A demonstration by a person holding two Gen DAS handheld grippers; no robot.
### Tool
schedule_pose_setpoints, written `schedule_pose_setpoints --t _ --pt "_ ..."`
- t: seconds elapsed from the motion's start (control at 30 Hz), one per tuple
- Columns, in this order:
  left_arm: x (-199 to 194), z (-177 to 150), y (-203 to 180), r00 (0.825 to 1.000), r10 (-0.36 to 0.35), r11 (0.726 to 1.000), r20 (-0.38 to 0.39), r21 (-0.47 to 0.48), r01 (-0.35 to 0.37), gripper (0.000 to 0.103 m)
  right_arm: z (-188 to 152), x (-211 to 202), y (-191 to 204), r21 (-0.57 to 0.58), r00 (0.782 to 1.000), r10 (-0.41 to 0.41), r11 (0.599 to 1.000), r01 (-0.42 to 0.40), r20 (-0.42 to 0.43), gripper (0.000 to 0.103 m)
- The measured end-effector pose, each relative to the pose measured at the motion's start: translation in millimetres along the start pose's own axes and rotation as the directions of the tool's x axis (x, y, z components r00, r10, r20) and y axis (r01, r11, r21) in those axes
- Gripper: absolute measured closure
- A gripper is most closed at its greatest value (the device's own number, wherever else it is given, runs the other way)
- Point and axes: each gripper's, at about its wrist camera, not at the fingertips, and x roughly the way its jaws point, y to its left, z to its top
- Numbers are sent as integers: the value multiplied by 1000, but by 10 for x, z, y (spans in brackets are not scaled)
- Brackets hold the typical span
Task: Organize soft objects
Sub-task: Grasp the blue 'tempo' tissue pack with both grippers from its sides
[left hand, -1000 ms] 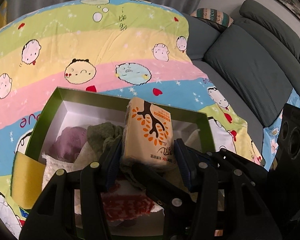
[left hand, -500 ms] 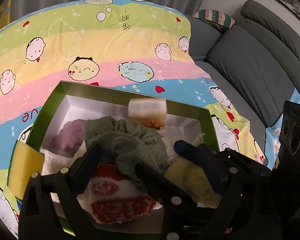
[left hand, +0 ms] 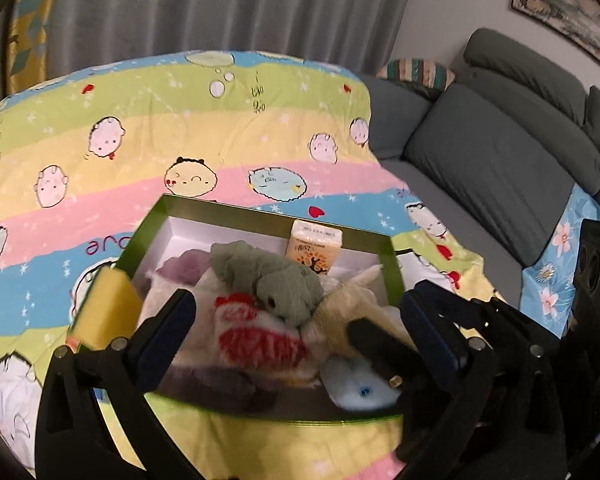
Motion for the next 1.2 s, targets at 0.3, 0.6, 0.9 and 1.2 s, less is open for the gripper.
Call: schedule_pose_setpoints --t 0.3,0.6,0.9,1.2 --pt "-682 -491 384 999 -11 993 49 -120 16 1 -266 -495 312 -83 999 15 996 -13 33 29" --pt "-1029 -1050 1298 989 148 950 29 -281 -134 1 -762 -221 1071 -244 988 85 963 -115 -129 29" --pt "-904 -1169 1830 979 206 933 3 -301 -196 2 -952 417 1691 -315 968 123 930 -190 -220 29" --pt "-399 -915 2184 993 97 946 -73 -303 -115 30 -891 1113 1931 -283 952 87 943 -173 -293 52"
